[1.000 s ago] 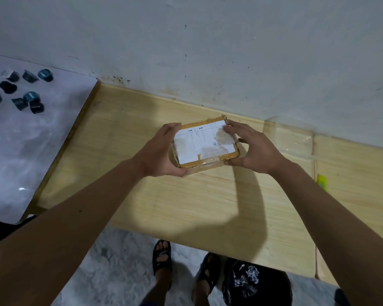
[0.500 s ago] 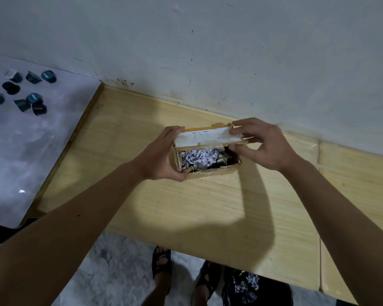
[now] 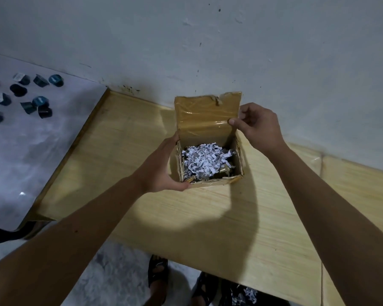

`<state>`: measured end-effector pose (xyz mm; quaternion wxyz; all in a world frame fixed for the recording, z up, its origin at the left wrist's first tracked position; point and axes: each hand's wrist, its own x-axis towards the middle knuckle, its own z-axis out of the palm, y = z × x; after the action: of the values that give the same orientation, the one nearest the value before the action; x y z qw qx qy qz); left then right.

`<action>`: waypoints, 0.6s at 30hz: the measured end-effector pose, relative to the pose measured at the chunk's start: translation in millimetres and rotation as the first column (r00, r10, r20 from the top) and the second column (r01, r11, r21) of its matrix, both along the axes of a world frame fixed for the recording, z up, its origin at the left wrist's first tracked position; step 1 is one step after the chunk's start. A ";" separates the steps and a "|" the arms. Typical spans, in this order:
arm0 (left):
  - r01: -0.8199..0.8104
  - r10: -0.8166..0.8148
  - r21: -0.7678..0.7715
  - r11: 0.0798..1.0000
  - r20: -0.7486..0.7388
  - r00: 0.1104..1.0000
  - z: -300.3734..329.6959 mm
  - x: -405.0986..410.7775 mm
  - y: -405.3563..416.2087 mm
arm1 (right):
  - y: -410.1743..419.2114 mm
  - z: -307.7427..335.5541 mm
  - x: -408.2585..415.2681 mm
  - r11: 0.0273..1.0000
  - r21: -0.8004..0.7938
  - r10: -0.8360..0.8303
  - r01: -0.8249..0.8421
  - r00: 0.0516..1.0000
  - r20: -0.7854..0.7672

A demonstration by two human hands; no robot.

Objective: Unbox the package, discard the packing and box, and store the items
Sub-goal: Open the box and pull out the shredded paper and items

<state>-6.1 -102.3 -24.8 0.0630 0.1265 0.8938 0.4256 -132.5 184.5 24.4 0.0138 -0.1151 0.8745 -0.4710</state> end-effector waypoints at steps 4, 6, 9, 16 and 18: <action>0.007 -0.007 -0.005 1.000 0.018 1.000 -0.5 4.4 1.5 | -3.7 -4.9 -10.6 0.998 0.014 -0.063 0.063 0.997 0.040; 0.013 -0.013 -0.031 0.999 0.025 1.000 -0.1 4.5 1.2 | -4.9 -8.1 -15.3 0.995 0.050 -0.090 0.088 0.994 0.058; 0.026 -0.025 -0.049 0.998 0.018 1.000 1.9 2.7 -0.4 | -4.3 -13.1 -19.6 0.994 0.057 -0.100 0.095 0.991 0.088; 0.095 -0.090 -0.097 0.991 0.051 0.995 6.2 -12.5 -2.9 | 13.6 -0.1 8.4 0.989 0.106 -0.096 0.103 0.993 -0.074; 0.095 -0.090 -0.090 0.991 0.058 0.994 5.2 -13.4 -3.1 | 16.3 6.1 25.1 0.985 0.163 -0.025 0.061 0.977 -0.213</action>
<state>-19.5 -105.4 -19.6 0.1126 0.1534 0.9037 0.3835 -107.4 200.8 30.5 -0.0792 -0.1437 0.9101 -0.3806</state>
